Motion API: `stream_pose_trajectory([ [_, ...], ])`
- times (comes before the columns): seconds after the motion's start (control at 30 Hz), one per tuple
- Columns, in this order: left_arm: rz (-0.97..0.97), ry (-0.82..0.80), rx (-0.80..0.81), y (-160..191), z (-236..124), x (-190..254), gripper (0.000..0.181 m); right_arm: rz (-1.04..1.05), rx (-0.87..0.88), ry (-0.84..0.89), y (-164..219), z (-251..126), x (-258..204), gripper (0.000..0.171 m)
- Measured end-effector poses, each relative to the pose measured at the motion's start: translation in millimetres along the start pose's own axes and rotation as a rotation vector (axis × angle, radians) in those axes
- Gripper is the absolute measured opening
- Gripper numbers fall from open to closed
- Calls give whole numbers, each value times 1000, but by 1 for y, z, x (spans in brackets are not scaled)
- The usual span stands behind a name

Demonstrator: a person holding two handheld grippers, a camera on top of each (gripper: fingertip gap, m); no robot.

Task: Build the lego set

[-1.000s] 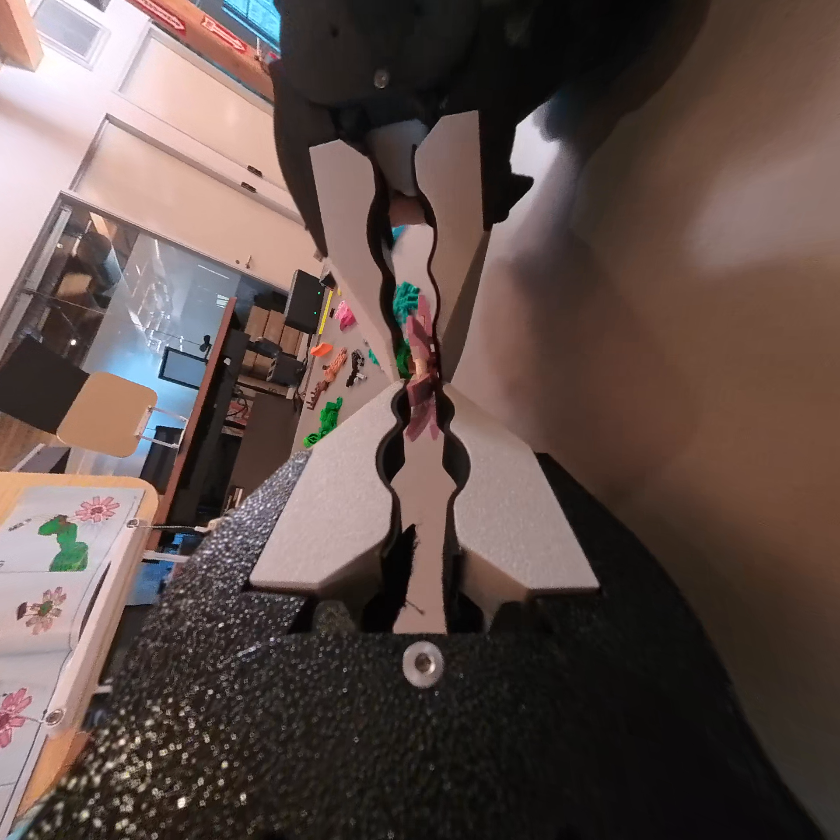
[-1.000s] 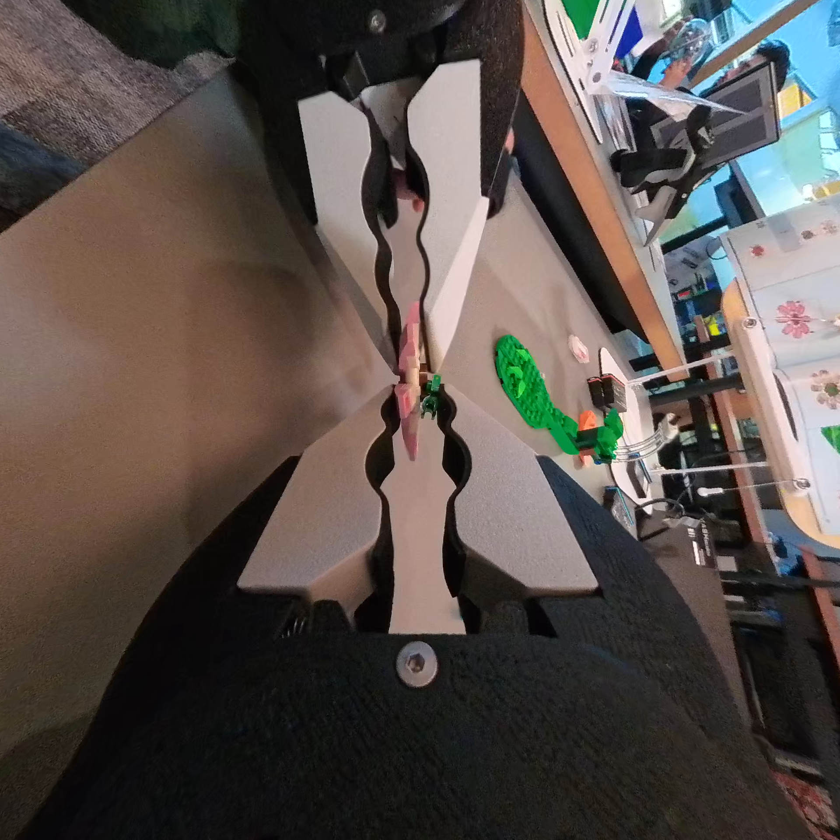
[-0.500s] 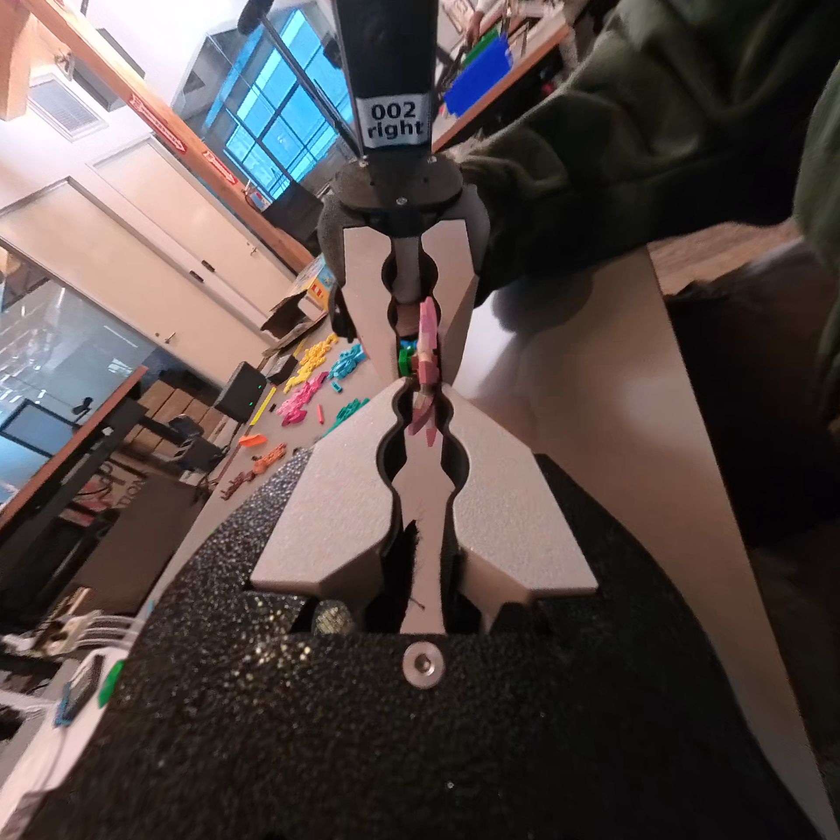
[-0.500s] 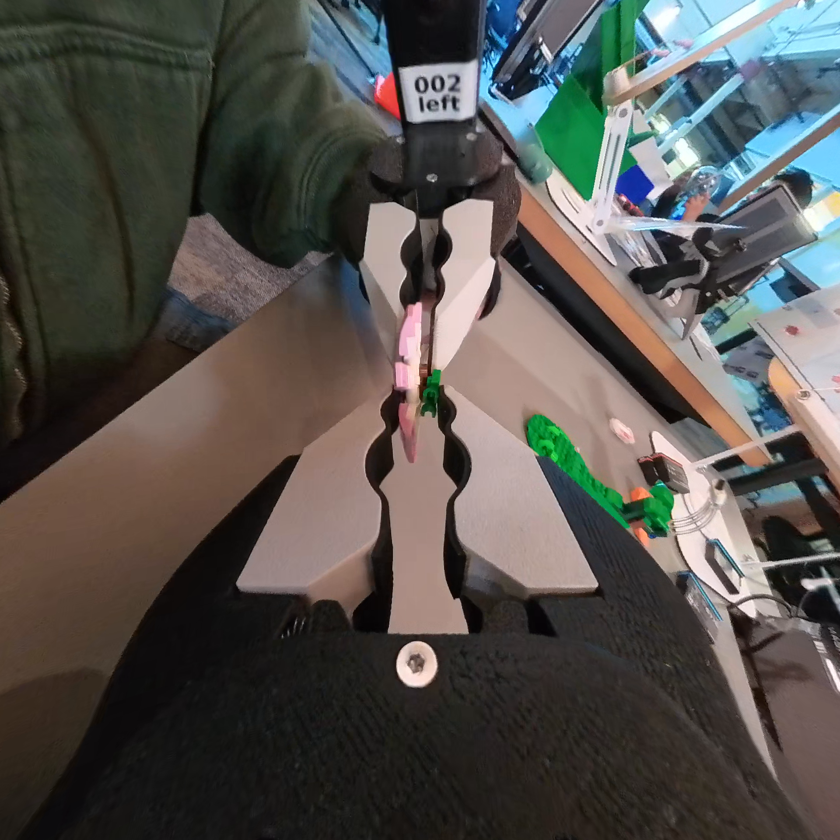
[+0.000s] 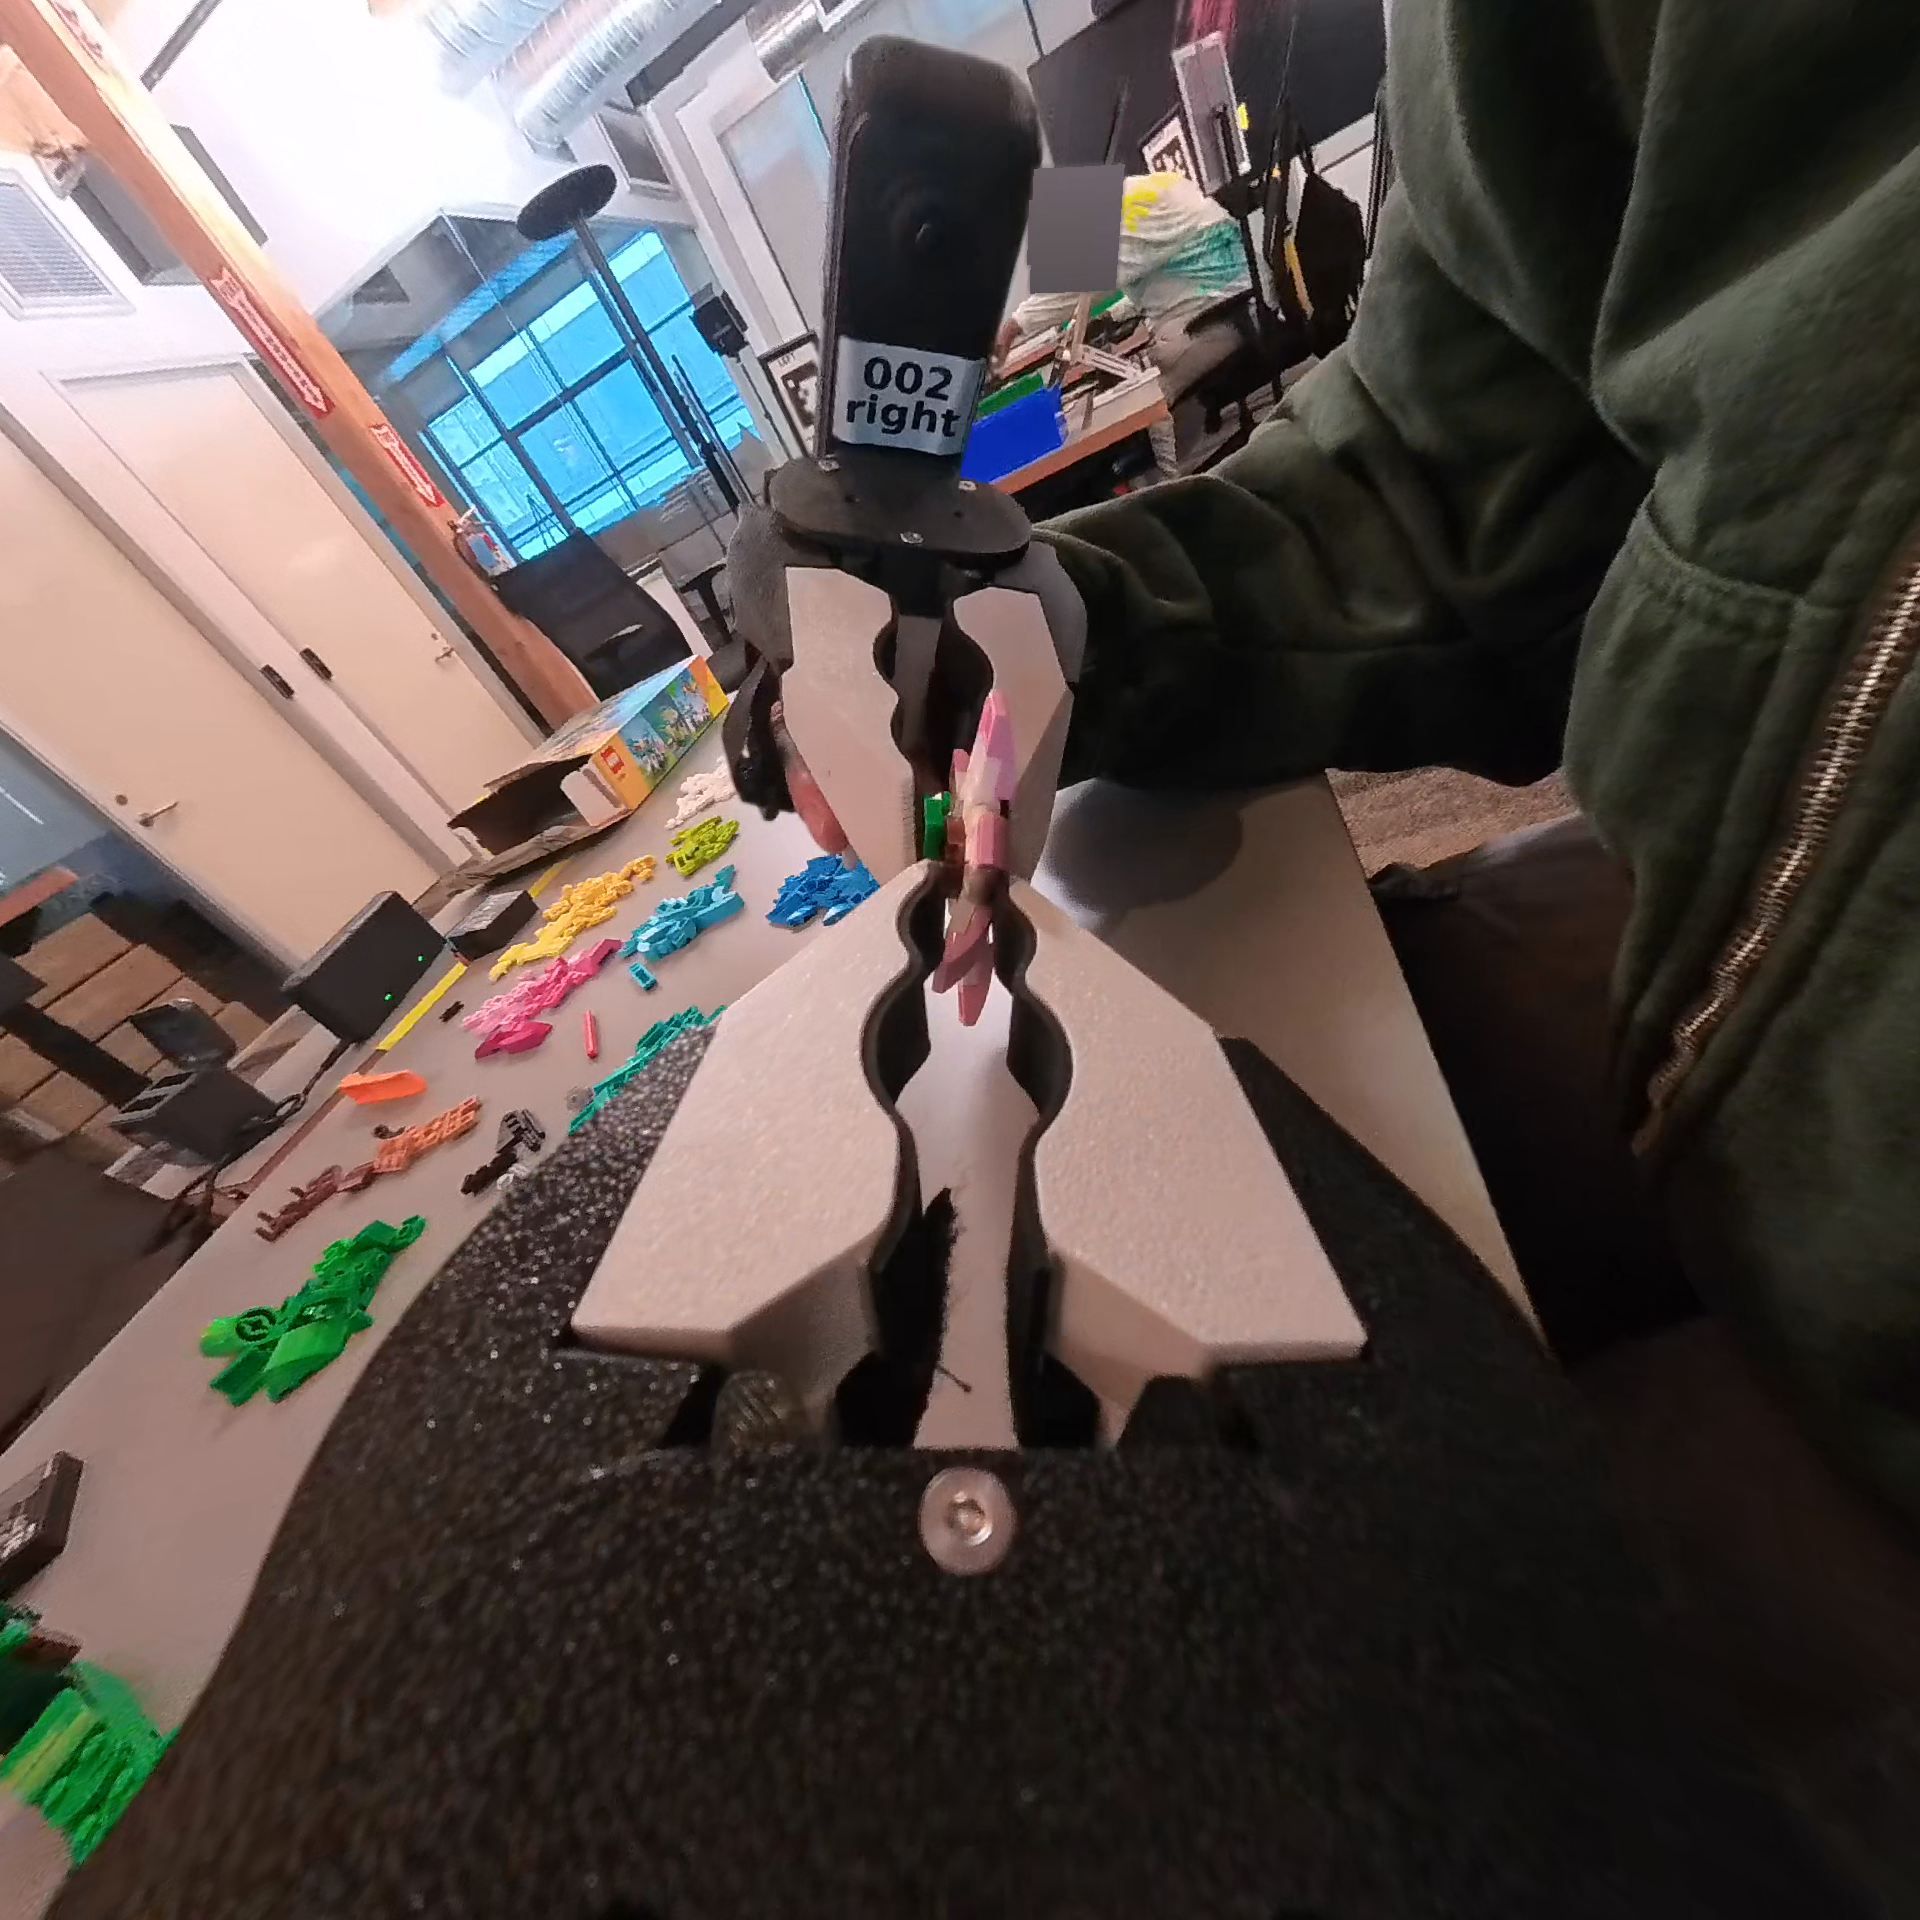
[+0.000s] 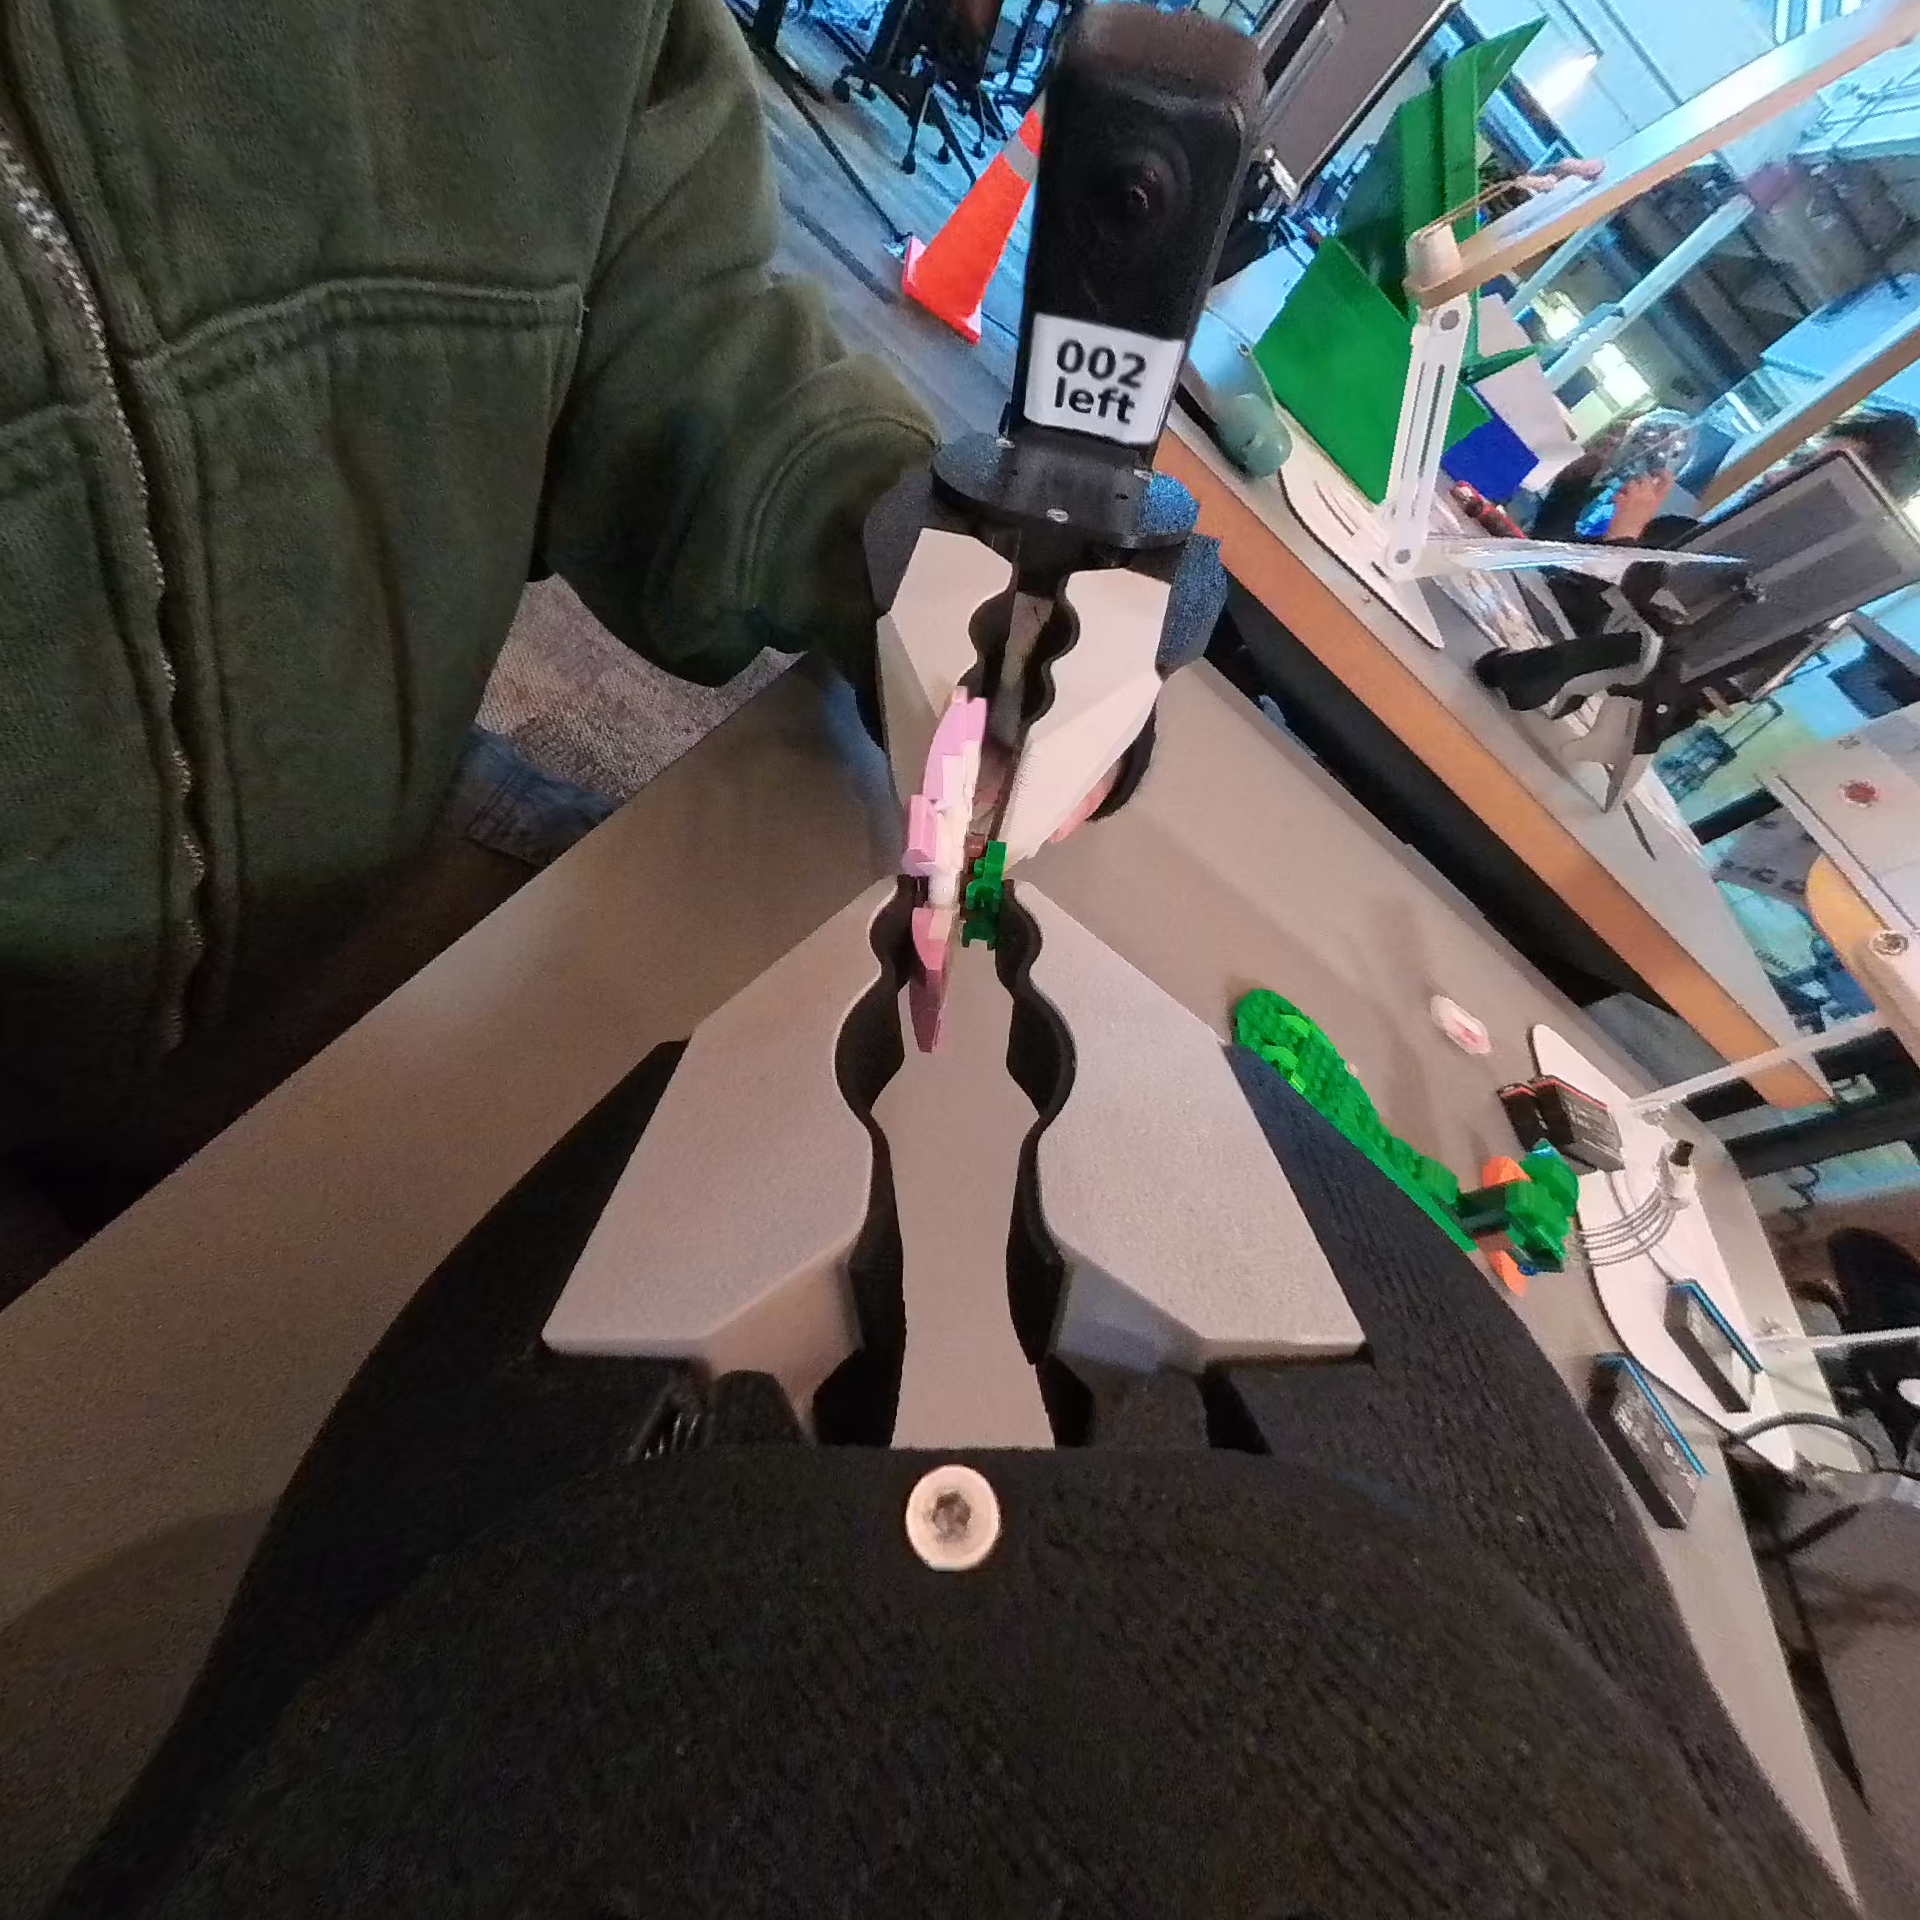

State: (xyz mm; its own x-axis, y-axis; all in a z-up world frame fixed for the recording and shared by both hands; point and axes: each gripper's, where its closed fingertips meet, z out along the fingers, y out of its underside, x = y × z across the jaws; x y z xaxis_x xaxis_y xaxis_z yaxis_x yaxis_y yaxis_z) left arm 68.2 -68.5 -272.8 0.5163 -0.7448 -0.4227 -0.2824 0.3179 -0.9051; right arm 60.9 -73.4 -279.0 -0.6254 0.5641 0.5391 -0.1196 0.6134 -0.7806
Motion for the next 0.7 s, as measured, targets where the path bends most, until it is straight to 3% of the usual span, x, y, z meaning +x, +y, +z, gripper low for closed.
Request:
stream_pose_trajectory([
  [0.53, -69, 25, 33, -1, -2, -1, 6, -190, -140, 78, 0, 2, 3, 12],
  [0.7, -26, -13, 2, 2, -2, -5, 6, -130, -117, 82, 3, 2, 7, 13],
])
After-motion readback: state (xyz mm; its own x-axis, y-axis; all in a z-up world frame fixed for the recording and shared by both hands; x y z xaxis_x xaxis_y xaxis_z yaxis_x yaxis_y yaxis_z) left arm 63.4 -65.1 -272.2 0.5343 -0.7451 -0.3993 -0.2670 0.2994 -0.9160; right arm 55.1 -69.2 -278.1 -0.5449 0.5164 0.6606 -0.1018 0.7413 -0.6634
